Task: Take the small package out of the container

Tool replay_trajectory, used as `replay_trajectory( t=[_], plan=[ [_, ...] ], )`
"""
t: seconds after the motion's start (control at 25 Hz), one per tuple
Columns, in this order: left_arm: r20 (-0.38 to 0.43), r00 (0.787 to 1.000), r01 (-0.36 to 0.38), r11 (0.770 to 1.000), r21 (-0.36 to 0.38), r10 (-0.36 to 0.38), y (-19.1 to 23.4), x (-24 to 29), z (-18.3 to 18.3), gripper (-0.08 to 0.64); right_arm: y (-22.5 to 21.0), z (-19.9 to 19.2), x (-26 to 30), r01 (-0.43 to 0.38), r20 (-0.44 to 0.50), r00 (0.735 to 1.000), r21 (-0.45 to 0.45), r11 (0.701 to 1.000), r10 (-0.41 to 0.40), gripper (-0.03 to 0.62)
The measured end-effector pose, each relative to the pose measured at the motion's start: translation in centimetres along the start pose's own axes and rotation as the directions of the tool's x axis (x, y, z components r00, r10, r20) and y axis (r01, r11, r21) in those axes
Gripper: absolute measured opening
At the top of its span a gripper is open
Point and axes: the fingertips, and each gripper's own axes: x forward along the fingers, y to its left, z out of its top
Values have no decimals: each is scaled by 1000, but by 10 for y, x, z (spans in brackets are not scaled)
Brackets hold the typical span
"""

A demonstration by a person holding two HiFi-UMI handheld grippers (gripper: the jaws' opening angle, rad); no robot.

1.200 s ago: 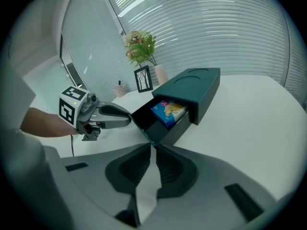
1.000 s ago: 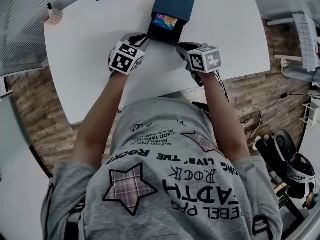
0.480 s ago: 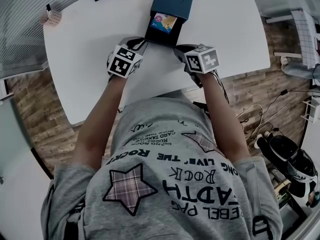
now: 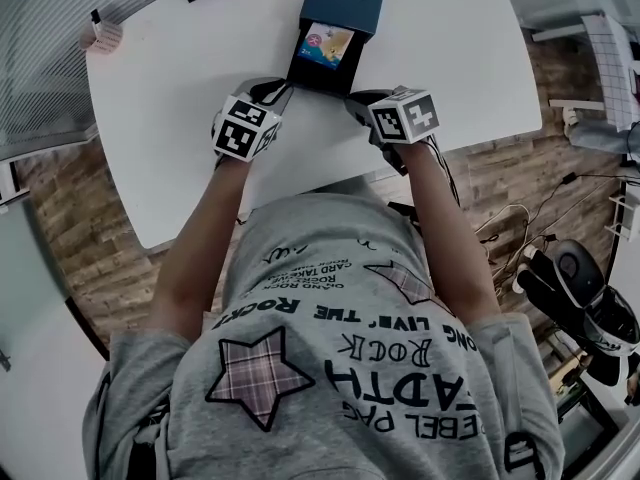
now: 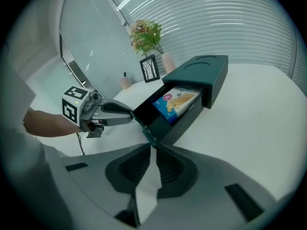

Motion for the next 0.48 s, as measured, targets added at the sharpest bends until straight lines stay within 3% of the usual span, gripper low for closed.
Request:
replay_trajectory(
  t=[0.48],
  plan=[
    [-12, 1000, 19, 1000, 10, -19, -5, -8, -8, 60, 8, -11, 0, -51, -33, 998, 53, 997, 53, 44]
  ],
)
